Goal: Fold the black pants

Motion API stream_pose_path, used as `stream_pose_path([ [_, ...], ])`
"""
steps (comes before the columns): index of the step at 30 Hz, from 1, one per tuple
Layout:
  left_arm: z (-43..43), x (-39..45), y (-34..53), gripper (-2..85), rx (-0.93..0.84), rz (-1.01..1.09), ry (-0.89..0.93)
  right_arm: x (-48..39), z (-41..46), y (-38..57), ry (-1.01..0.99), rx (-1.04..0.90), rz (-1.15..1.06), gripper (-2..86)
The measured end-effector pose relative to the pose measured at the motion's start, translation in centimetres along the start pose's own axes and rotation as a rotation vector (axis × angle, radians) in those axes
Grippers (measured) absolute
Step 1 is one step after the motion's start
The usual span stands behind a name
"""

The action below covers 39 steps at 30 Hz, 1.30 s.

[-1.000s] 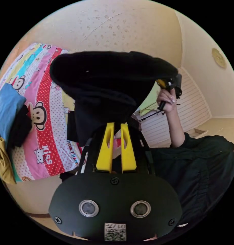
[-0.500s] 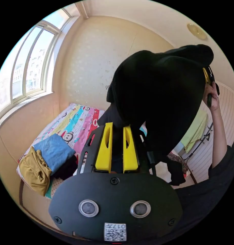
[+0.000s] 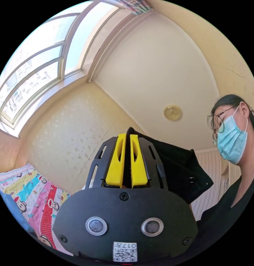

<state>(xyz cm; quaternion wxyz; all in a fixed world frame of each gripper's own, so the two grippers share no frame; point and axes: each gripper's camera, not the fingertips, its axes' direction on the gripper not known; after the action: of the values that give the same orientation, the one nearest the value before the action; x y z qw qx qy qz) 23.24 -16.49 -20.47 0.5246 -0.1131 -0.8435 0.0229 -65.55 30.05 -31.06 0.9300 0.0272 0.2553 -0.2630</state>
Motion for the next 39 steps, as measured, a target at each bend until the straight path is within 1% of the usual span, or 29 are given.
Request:
stream_pose_path([
  [1, 1.5, -0.3, 0.4, 1.4, -0.011, 0.007, -0.004, 3.1, 1.0, -0.7, 0.048, -0.009, 0.046, 2.2],
  [2, 5.3, -1.1, 1.4, 1.3, -0.035, 0.041, -0.046, 5.0, 1.6, -1.1, 0.076, -0.021, 0.064, 2.2],
  [3, 9.9, -2.4, 2.4, 1.3, -0.069, 0.086, -0.136, 9.3, 3.1, -1.9, 0.153, -0.054, 0.113, 2.2],
  [4, 12.5, -3.4, 2.9, 1.3, -0.093, 0.103, -0.194, 14.6, 4.8, -2.7, 0.29, -0.09, 0.194, 2.3],
  [5, 18.2, -6.1, 4.3, 1.4, -0.165, 0.137, -0.311, 17.5, 5.6, -3.0, 0.384, -0.115, 0.235, 2.3],
  [6, 24.0, -10.4, 6.1, 1.6, -0.309, 0.131, -0.436, 23.4, 6.9, -3.2, 0.621, -0.179, 0.285, 2.5],
  [7, 26.3, -12.9, 7.2, 1.7, -0.399, 0.093, -0.508, 29.1, 7.7, -2.5, 0.848, -0.275, 0.35, 2.6],
  [8, 29.3, -17.8, 9.8, 1.5, -0.587, 0.001, -0.644, 31.9, 7.6, -1.8, 0.93, -0.328, 0.418, 2.7],
  [9, 29.6, -21.5, 12.7, 0.8, -0.717, -0.078, -0.747, 36.2, 6.5, 0.1, 1.002, -0.399, 0.561, 2.7],
  [10, 28.8, -22.7, 14.3, 0.5, -0.754, -0.091, -0.768, 38.9, 4.9, 2.6, 0.981, -0.414, 0.64, 2.7],
  [11, 26.3, -24.1, 18.0, 0.0, -0.798, -0.043, -0.745, 39.6, 4.2, 4.1, 0.965, -0.419, 0.643, 2.7],
  [12, 23.0, -25.0, 22.5, -0.2, -0.856, 0.045, -0.701, 40.8, 3.0, 7.4, 0.952, -0.468, 0.613, 2.6],
  [13, 21.3, -25.4, 24.9, -0.3, -0.902, 0.08, -0.69, 42.0, 1.8, 11.7, 0.979, -0.564, 0.604, 2.6],
  [14, 17.5, -26.7, 30.8, -0.4, -1.038, 0.116, -0.698, 42.6, 1.2, 14.3, 1.002, -0.624, 0.615, 2.5],
  [15, 13.3, -28.1, 37.0, -0.4, -1.205, 0.101, -0.718, 43.7, -0.3, 20.2, 1.043, -0.764, 0.678, 2.4],
  [16, 11.1, -28.7, 40.1, -0.4, -1.291, 0.081, -0.719, 44.6, -2.1, 26.5, 1.049, -0.904, 0.772, 2.2],
  [17, 6.5, -29.6, 45.6, -0.4, -1.443, 0.023, -0.718, 44.8, -3.0, 29.6, 1.042, -0.967, 0.827, 2.0],
  [18, 1.9, -30.1, 50.2, -0.4, -1.562, -0.057, -0.734, 44.8, -5.1, 35.6, 1.02, -1.077, 0.962, 1.8],
  [19, -0.3, -30.1, 52.1, -0.4, -1.608, -0.096, -0.742, 44.1, -7.3, 40.4, 1.002, -1.141, 1.097, 1.4],
  [21, -6.2, -29.0, 57.1, -0.2, -1.741, -0.209, -0.744, 42.3, -10.2, 45.0, 0.966, -1.155, 1.241, 1.0],
  [23, -8.1, -27.7, 59.3, 0.2, -1.816, -0.221, -0.72, 41.1, -12.5, 47.5, 0.93, -1.143, 1.357, 0.8],
  [25, -8.5, -26.2, 61.0, 1.0, -1.874, -0.204, -0.676, 40.3, -14.9, 48.5, 0.922, -1.129, 1.449, 0.6],
  [27, -7.7, -24.0, 62.6, 3.6, -1.916, -0.197, -0.533, 40.3, -16.3, 48.3, 0.938, -1.107, 1.499, 0.5],
  [30, -6.2, -21.8, 64.4, 6.1, -1.958, -0.205, -0.431, 41.0, -18.5, 46.6, 0.95, -1.015, 1.566, 0.4],
  [34, -4.8, -19.7, 68.0, 6.7, -2.045, -0.136, -0.417, 42.3, -21.4, 44.5, 0.921, -0.87, 1.638, 0.3],
  [37, -5.3, -19.1, 72.4, 7.8, -2.152, -0.105, -0.415, 43.0, -23.1, 43.8, 0.883, -0.866, 1.71, 0.3],
  [39, -7.0, -19.0, 75.8, 8.4, -2.254, -0.087, -0.457, 43.2, -24.0, 43.1, 0.883, -0.89, 1.736, 0.3],
])
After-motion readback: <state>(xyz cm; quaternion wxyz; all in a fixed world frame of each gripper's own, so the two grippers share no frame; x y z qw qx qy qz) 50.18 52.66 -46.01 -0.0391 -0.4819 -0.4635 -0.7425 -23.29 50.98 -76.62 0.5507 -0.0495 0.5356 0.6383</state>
